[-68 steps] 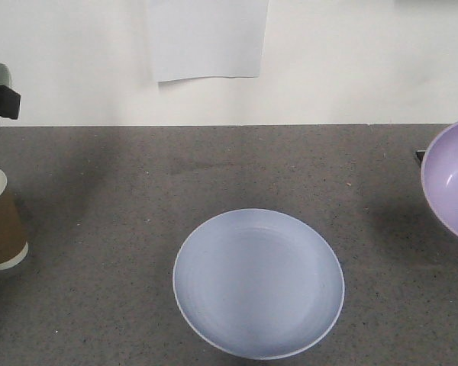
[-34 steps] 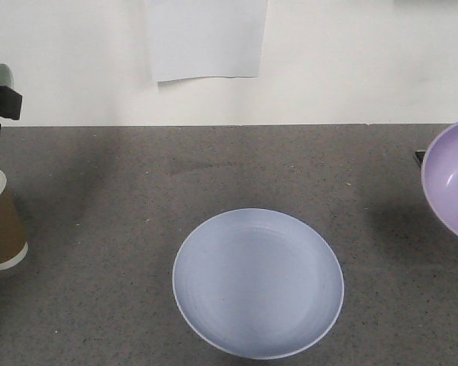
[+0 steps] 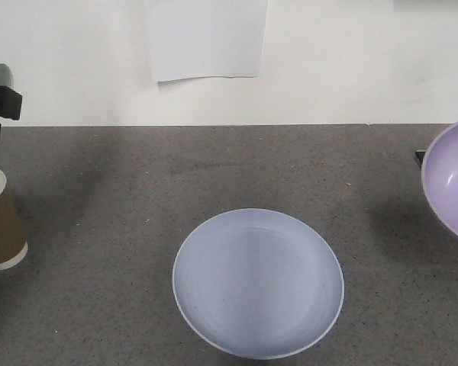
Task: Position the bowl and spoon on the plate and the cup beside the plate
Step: 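Hold spoon and bowl while positioning the base in front of the plate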
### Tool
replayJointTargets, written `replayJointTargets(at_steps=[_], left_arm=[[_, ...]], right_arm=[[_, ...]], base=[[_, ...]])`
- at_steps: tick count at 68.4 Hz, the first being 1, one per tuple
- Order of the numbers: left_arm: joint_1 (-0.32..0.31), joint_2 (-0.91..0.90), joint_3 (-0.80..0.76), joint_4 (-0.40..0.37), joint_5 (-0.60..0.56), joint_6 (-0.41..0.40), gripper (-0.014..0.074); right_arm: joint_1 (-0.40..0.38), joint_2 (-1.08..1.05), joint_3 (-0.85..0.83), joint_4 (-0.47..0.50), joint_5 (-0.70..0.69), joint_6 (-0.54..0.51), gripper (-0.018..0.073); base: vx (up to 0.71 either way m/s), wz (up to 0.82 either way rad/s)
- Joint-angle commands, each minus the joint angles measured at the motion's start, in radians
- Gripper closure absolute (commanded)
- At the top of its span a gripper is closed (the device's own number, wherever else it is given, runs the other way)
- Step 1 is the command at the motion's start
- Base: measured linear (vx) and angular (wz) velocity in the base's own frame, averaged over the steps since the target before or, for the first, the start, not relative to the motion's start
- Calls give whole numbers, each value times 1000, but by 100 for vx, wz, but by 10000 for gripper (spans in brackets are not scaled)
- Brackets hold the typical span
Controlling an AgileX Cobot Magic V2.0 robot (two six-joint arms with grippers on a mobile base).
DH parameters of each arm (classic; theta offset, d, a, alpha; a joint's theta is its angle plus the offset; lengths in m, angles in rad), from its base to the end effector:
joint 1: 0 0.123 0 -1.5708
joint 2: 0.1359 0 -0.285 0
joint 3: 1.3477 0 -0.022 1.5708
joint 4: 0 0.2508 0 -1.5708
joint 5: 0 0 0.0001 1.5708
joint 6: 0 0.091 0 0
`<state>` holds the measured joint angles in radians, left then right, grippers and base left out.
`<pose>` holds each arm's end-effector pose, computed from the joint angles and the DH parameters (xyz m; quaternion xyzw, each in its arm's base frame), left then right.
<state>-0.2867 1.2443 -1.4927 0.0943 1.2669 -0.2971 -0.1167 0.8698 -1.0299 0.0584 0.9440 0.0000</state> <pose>0.2226 -0.0571 0.4335 -0.0057 0.9482 -0.0452 0.3143 0.1543 -0.0138 0.3881 0.0583 0.9038 0.0039 0.4240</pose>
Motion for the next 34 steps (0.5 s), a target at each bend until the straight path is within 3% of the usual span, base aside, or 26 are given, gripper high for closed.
replayJointTargets(at_steps=[1, 34], left_arm=[[-6, -24, -24, 3, -17, -8, 603], [-6, -24, -24, 3, -17, -8, 603]], right_arm=[[-7, -7, -28, -2, -66, -11, 565], [-7, -7, -28, -150, -86, -63, 565]], base=[[0, 0], [0, 0]])
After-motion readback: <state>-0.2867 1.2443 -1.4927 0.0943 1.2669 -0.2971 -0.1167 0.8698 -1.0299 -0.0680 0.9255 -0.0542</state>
